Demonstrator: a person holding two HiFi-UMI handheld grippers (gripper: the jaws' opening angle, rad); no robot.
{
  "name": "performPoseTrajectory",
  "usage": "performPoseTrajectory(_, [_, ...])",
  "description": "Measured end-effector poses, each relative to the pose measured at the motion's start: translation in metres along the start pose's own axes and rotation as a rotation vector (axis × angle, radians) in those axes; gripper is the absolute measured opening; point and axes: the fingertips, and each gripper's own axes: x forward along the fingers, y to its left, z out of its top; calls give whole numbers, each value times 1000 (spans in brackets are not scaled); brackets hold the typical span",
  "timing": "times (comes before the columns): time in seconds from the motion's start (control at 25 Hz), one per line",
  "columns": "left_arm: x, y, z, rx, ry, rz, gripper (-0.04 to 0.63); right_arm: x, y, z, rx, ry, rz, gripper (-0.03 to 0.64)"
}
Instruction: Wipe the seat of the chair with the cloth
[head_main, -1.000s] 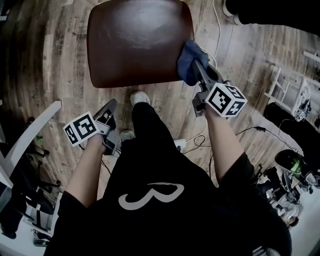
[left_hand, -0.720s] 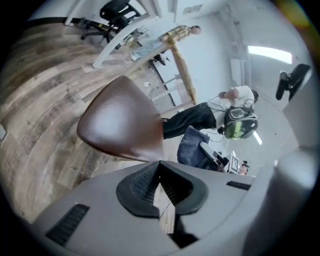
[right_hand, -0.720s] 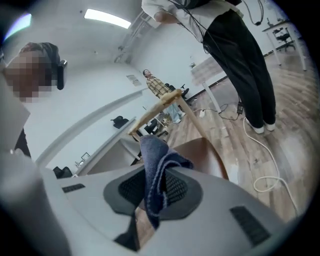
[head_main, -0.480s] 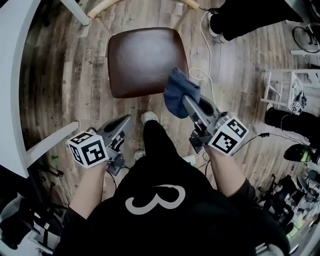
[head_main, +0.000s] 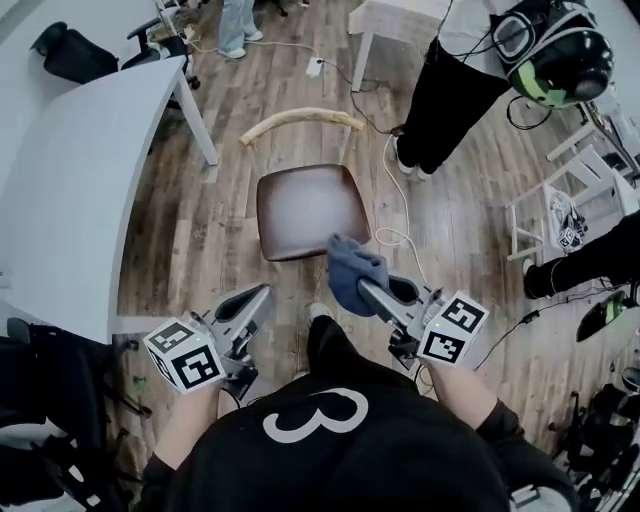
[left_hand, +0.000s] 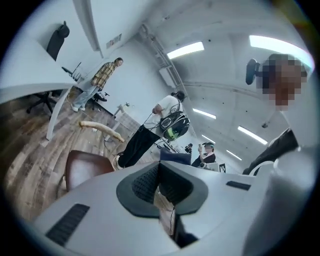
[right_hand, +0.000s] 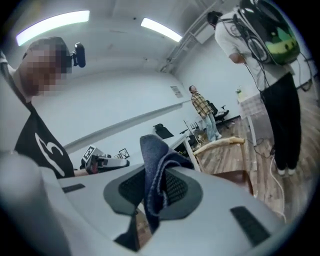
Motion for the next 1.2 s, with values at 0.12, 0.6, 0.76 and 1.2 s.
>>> performPoseTrajectory(0.12, [-36, -39, 23, 95, -51, -28, 12, -13, 51, 14, -101, -20, 39, 55])
performPoseTrajectory(0.6, [-91, -139, 37, 251, -130, -68, 12, -57, 156, 42, -125, -85, 148, 54])
performPoseTrajectory(0.76, [-89, -149, 29, 244, -115, -92, 12, -62, 165, 43, -158, -86, 144, 54])
performPoseTrajectory(1.2, [-104, -159, 21, 238, -119, -97, 12, -62, 175, 28, -137, -80, 144, 54])
